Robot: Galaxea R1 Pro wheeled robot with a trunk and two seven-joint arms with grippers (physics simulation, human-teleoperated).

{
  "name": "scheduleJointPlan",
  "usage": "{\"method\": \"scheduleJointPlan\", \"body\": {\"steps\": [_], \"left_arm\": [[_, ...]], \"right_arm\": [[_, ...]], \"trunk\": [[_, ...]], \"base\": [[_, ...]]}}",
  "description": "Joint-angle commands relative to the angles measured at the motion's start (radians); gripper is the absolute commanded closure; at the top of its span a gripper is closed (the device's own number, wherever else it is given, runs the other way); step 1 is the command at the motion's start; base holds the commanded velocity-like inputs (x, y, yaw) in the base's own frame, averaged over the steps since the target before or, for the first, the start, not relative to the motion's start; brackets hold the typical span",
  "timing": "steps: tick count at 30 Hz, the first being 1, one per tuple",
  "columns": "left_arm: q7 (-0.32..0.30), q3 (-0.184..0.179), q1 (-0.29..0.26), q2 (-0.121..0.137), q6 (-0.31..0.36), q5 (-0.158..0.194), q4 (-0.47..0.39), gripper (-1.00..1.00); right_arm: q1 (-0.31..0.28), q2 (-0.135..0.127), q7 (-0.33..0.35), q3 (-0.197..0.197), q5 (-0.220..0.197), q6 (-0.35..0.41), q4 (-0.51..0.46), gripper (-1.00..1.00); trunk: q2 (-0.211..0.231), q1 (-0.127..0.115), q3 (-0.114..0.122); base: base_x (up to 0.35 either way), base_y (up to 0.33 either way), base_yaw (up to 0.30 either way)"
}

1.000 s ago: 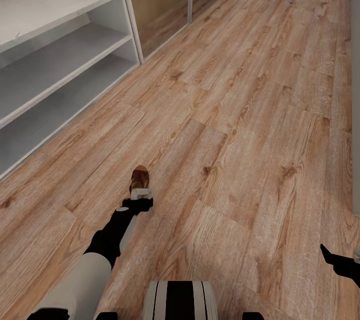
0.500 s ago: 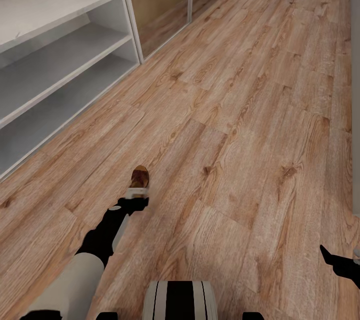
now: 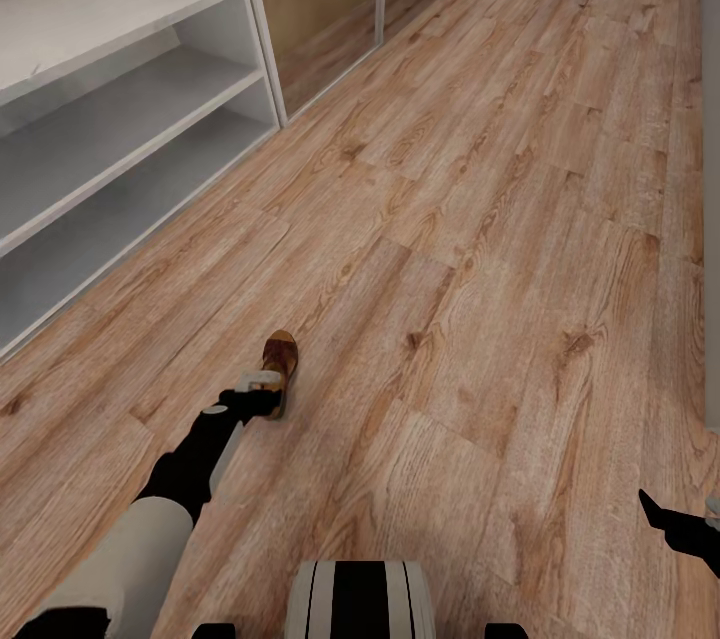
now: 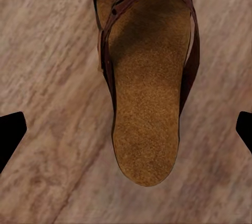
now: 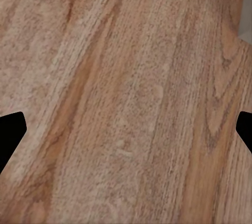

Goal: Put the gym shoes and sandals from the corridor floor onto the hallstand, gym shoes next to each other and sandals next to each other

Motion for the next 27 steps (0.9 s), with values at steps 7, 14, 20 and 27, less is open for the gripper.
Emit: {"method": "scheduleJointPlan", "body": {"steps": [7, 14, 20, 27], "left_arm": [[0.002, -0.004, -0.006, -0.008, 0.000, 0.002, -0.003, -1.00], [0.003, -0.005, -0.016, -0.033, -0.001, 0.002, -0.008, -1.00], [0.058, -0.006, -0.020, -0.071, 0.000, 0.001, -0.004, -1.00], [0.118, -0.005, -0.021, -0.090, 0.000, 0.002, 0.003, -1.00]], "right_arm": [[0.000, 0.000, 0.000, 0.000, 0.000, 0.000, 0.000, -1.00], [0.000, 0.001, -0.001, 0.000, -0.001, 0.000, 0.000, -1.00], [0.000, 0.000, -0.004, -0.001, -0.001, 0.000, 0.000, -1.00], [0.003, 0.001, 0.002, -0.001, -0.003, 0.001, -0.001, -1.00]], "trunk": [[0.000, 0.000, 0.000], [0.000, 0.000, 0.000], [0.000, 0.000, 0.000], [0.000, 0.000, 0.000]], "base": [[0.000, 0.000, 0.000], [0.000, 0.000, 0.000], [0.000, 0.000, 0.000], [0.000, 0.000, 0.000]]}}
